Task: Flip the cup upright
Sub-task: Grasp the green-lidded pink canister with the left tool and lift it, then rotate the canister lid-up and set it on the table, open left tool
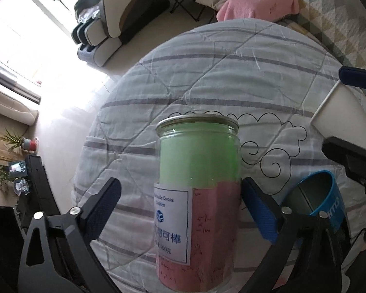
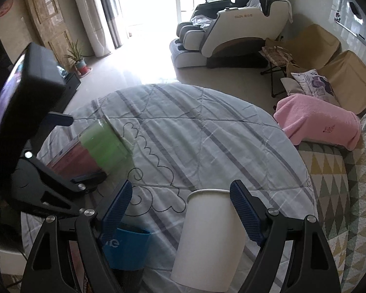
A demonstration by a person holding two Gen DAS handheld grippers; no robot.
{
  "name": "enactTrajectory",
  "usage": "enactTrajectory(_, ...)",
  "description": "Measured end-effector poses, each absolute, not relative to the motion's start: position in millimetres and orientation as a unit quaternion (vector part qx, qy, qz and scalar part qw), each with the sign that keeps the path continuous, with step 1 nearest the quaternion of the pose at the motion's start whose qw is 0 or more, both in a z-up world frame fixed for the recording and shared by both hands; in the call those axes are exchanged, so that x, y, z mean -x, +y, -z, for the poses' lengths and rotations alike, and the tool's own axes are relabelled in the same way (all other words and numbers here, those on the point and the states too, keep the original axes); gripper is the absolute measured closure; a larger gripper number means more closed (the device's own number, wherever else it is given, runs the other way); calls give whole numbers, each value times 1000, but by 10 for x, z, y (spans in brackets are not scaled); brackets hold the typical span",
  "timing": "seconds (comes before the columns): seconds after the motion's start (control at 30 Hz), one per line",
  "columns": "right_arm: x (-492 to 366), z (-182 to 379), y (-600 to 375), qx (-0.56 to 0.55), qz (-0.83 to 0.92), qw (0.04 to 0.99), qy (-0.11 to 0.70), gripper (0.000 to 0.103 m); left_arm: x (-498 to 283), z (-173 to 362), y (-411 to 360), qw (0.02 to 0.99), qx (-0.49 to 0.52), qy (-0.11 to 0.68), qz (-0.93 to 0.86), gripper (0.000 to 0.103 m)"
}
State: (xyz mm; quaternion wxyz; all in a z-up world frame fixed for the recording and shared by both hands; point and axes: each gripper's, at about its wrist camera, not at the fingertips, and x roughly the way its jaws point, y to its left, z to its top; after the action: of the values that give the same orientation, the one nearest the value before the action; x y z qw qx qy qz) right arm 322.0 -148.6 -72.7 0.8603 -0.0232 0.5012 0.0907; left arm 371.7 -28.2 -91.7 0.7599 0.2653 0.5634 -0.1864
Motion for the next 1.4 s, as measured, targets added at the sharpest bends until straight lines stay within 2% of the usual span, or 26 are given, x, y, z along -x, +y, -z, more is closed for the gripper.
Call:
enactTrajectory(0.13, -3147, 719, -1443, 35, -97, 860, 500, 19, -3735, 984, -326, 757, -280, 563, 177, 16)
enactTrajectory(0.23, -3101, 711, -1429, 36, -101, 859, 501, 19, -3706, 982, -352, 757, -280, 560, 184, 31)
enactTrajectory(0.4, -3057, 704, -1435, 34, -103, 859, 500, 19, -3621, 901, -298, 775, -272, 541, 180, 31)
enactTrajectory(0.7, -2949, 640, -1396, 41, -108, 866, 487, 19, -3178, 547, -33, 841, -225, 455, 187, 31)
enactTrajectory(1.17, -2684, 614, -1059, 86, -140, 865, 474, 19, -2557, 521, 589, 912, -91, 363, 167, 31)
enactTrajectory(1.4, -2574, 570, -991, 90, -148, 867, 468, 19, -2334, 600, 674, 917, -67, 359, 162, 31)
